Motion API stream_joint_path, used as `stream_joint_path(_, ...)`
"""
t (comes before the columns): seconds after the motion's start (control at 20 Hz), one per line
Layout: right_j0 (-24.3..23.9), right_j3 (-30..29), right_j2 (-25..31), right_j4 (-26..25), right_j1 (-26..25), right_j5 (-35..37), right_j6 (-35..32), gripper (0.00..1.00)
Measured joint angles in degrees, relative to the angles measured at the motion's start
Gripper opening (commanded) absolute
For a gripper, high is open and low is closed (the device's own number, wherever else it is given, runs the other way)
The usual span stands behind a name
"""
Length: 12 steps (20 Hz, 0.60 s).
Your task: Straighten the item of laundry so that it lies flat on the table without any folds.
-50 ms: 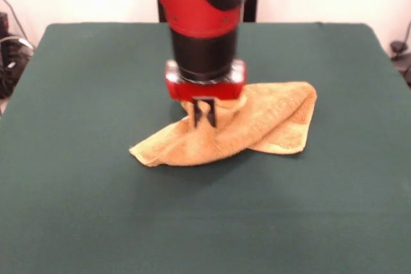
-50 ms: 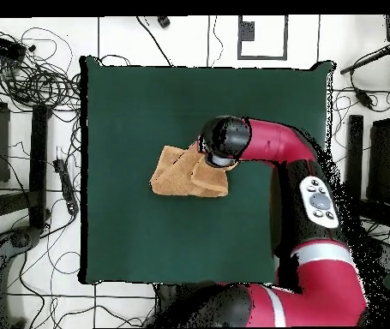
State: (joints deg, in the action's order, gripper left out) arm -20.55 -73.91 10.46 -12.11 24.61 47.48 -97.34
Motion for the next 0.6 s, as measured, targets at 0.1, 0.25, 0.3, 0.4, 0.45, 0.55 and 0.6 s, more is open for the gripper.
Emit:
stream_joint_path(0.1, -1.2, -0.1, 0.0, 0.0, 1.1, 1.4, 0.0, 0.00)
stream_joint_path(0.25, -4.6, -0.7, 0.0, -0.1, 3.9, 4.1, 0.0, 0.00)
stream_joint_path(0.3, -5.2, -0.8, 0.0, -0.1, 4.4, 4.4, 0.0, 0.00)
stream_joint_path(0.4, -7.7, -1.2, 0.0, -0.2, 6.4, 5.3, 0.0, 0.00)
stream_joint_path(0.45, -8.5, -1.2, -0.1, -0.2, 7.1, 5.3, 0.0, 0.00)
stream_joint_path(0.55, -9.4, -1.3, -0.1, -0.3, 7.9, 5.3, 0.0, 0.00)
stream_joint_path(0.6, -10.0, -1.4, -0.1, -0.3, 8.5, 5.3, 0.0, 0.00)
